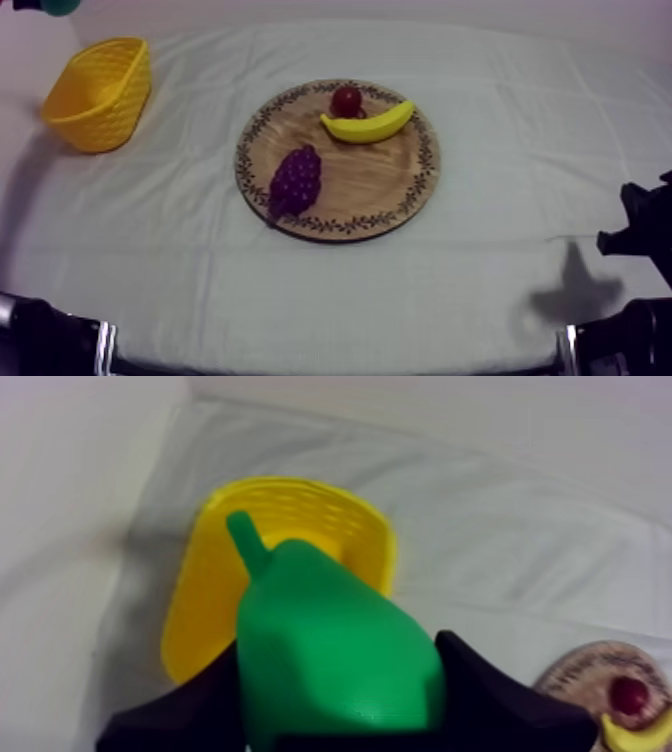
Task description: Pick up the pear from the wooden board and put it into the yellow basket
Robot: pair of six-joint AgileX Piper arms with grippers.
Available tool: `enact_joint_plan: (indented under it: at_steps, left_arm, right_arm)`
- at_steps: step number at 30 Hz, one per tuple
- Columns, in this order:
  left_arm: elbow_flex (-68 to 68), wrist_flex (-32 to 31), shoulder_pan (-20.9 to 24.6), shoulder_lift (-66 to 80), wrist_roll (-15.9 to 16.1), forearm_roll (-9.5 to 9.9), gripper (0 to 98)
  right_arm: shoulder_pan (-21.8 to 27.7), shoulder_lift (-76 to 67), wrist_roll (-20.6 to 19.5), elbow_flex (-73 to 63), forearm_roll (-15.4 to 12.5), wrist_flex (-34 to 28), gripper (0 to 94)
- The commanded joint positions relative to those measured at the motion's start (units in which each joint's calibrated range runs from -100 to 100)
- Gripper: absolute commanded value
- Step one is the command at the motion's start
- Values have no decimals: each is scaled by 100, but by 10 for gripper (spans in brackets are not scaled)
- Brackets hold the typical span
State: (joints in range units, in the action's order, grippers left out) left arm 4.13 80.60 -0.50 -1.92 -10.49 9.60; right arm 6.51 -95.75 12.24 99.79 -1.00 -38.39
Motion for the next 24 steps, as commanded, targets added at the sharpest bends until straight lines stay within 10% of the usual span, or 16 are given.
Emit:
enact_joint_plan:
  at_steps: [1,14,24]
  left_arm:
    - [3,-165,331,-334,127,0,521]
    - [148,-800,664,-1939,311,-40,558]
    - [109,-915,722,-2203,426,-167,906]
  right_arm:
    - [0,-1,-1,-1,0,0,3]
    - [0,-1,-1,-1,0,0,3]
    - [0,-1,-1,-1,0,0,3]
